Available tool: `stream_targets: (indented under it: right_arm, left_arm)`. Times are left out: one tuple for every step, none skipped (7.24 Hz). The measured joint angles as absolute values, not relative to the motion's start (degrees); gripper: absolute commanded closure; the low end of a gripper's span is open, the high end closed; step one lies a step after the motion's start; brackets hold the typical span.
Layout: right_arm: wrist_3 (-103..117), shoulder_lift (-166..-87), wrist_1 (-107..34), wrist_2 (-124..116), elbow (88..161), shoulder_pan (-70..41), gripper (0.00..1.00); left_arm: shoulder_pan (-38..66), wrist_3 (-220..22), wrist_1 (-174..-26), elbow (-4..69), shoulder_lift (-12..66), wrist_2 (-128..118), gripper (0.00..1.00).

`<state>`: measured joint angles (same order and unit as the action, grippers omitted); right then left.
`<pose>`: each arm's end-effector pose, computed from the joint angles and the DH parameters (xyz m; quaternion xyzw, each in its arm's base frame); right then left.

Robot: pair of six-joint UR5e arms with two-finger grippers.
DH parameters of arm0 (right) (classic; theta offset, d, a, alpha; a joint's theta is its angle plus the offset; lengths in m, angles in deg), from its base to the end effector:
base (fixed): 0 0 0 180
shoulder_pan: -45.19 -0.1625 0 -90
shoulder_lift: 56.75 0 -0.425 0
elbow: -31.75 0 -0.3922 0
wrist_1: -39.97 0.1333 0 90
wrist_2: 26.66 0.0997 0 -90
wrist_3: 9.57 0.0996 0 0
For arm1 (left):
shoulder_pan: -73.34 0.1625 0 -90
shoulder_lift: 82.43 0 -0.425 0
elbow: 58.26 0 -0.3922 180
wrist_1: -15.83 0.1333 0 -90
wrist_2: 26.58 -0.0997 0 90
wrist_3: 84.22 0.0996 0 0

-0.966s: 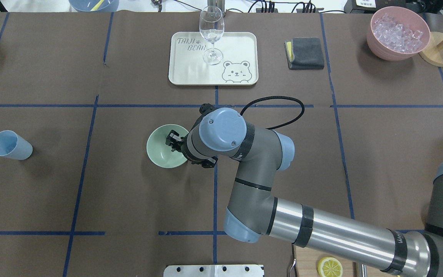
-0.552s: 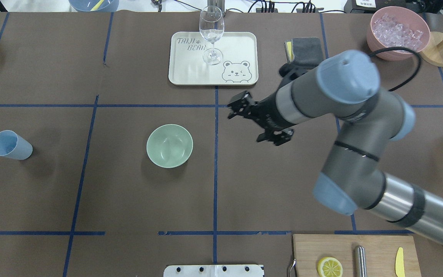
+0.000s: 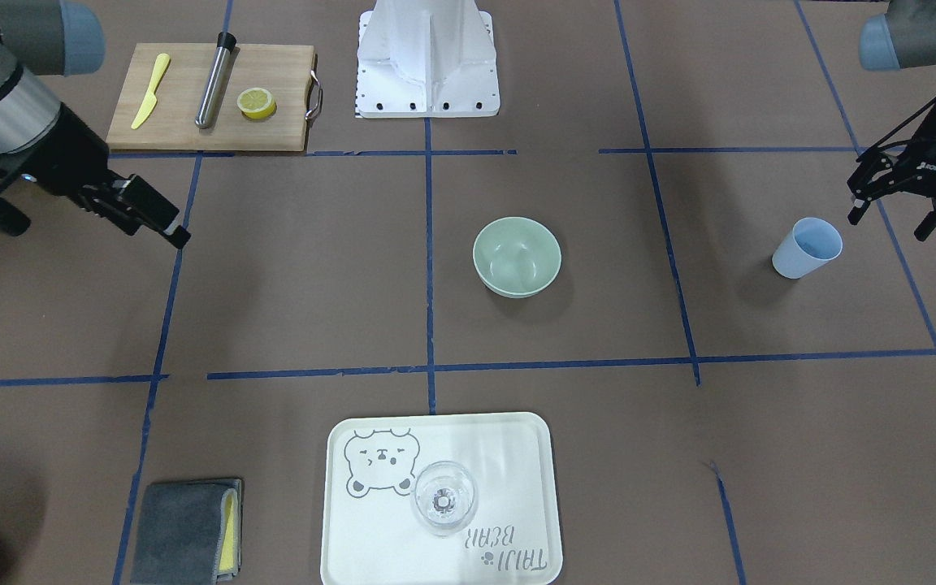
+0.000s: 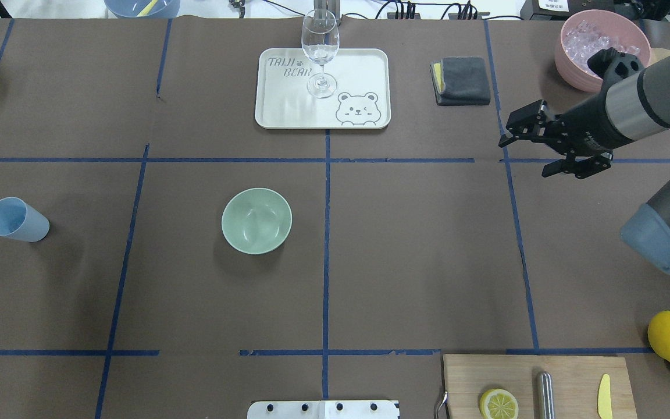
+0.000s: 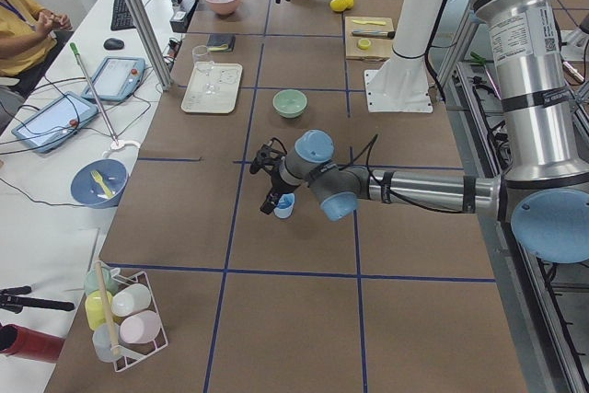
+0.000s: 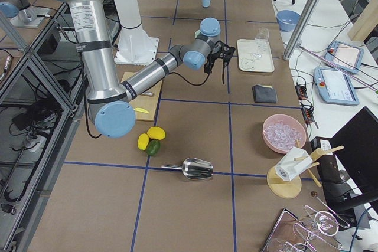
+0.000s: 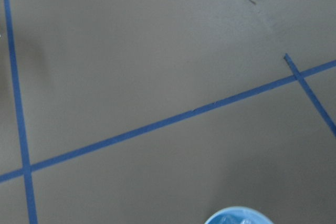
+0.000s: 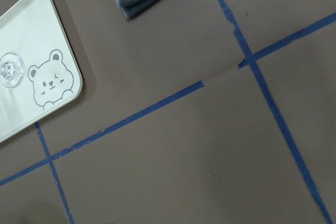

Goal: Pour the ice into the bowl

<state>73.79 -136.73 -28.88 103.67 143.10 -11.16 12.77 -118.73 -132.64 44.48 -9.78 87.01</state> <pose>-0.2362 -0.4791 0.3439 -0.0466 -0.5156 0.2154 0.8280 0.1135 -0.3914 0.5730 0.2796 0.3893 0.0538 0.8760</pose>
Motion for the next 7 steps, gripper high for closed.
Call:
stream_targets:
  right_arm:
    - [71.55,-137.41,-28.95,105.8,142.42,-13.14,0.0]
    - [70.52,-137.69,-28.95,107.17,142.11,-14.11,0.0]
    - [70.15,-137.85,-28.95,107.71,142.02,-14.59,0.0]
    - [70.03,-137.97,-28.94,107.9,141.99,-14.86,0.0]
    - [69.99,-138.01,-28.94,107.92,141.94,-14.93,0.0]
    - [69.98,-138.02,-28.88,107.81,141.75,-14.93,0.0]
    - [69.97,-137.9,-28.76,107.59,141.49,-14.94,0.0]
  left_arm:
    - [15.59,-121.58,-138.44,44.16,-13.14,84.18,0.02]
    - [19.91,-122.57,-143.24,43.8,-16.27,80.88,0.02]
    - [24.49,-122.74,-147.27,43.38,-18.77,76.6,0.01]
    - [28.73,-122.98,-149.27,43.1,-19.98,72.46,0.01]
    - [32.01,-123.67,-151.07,42.53,-20.43,69.19,0.01]
    - [34.14,-124.63,-155.03,40.39,-20.43,66.81,0.0]
    - [35.84,-125.46,-159.62,37.44,-20.06,64.43,0.0]
